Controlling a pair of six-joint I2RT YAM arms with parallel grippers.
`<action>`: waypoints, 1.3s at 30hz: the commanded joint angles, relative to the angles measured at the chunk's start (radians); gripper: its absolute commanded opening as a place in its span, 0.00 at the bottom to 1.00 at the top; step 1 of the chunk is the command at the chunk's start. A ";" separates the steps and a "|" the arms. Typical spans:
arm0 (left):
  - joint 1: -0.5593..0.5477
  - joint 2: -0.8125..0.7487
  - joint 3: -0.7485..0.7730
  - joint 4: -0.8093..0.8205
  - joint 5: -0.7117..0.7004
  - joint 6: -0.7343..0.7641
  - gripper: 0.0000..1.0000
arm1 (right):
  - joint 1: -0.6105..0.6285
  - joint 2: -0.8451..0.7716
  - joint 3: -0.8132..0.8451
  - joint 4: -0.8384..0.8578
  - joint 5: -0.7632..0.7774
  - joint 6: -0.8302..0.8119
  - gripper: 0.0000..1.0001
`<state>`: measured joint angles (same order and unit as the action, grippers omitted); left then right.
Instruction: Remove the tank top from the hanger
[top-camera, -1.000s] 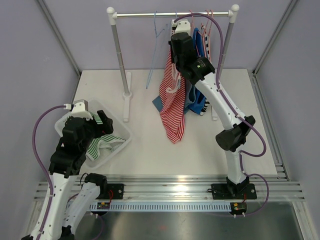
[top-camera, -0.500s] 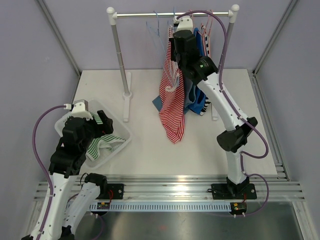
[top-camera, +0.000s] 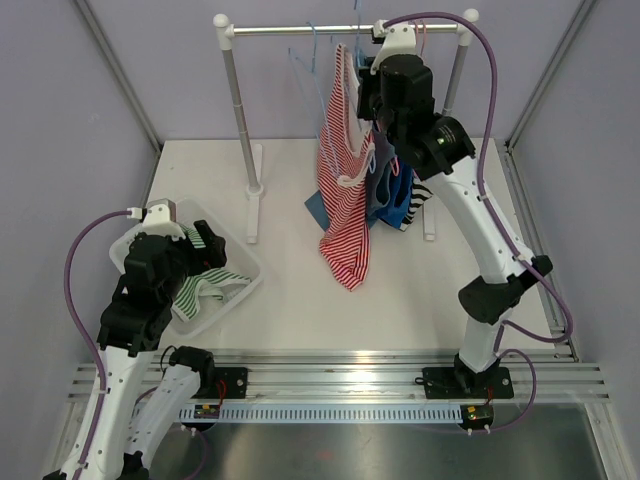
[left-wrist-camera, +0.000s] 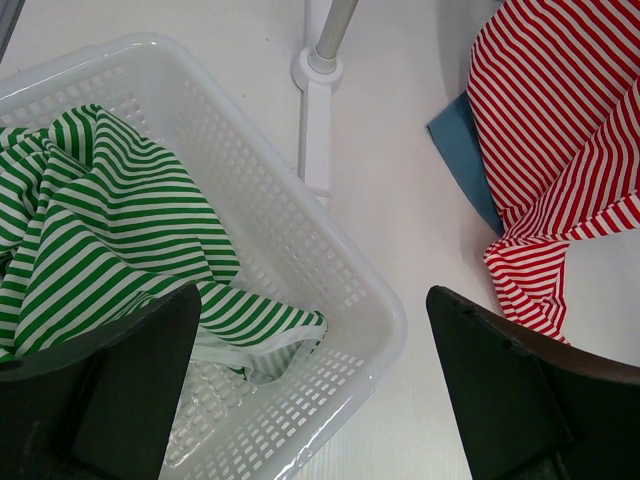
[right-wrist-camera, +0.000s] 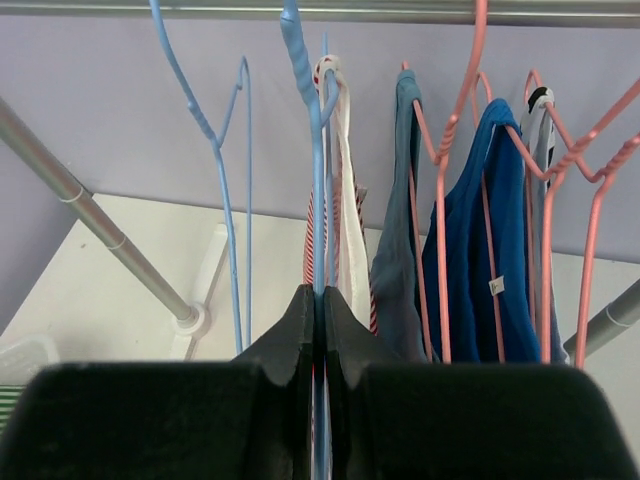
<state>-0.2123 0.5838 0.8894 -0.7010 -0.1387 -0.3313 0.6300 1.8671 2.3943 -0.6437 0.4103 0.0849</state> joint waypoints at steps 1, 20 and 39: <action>-0.004 -0.012 -0.006 0.051 0.014 0.018 0.99 | -0.006 -0.123 -0.087 0.081 -0.066 0.018 0.00; -0.004 -0.027 0.014 0.089 0.076 0.009 0.99 | -0.004 -0.373 -0.407 0.138 -0.206 -0.002 0.00; -0.315 0.266 0.399 0.276 0.294 -0.066 0.99 | -0.004 -0.928 -0.891 0.069 -0.597 0.148 0.00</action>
<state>-0.4355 0.7944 1.2194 -0.5331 0.1459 -0.3710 0.6285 0.9741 1.5295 -0.5838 -0.0387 0.1905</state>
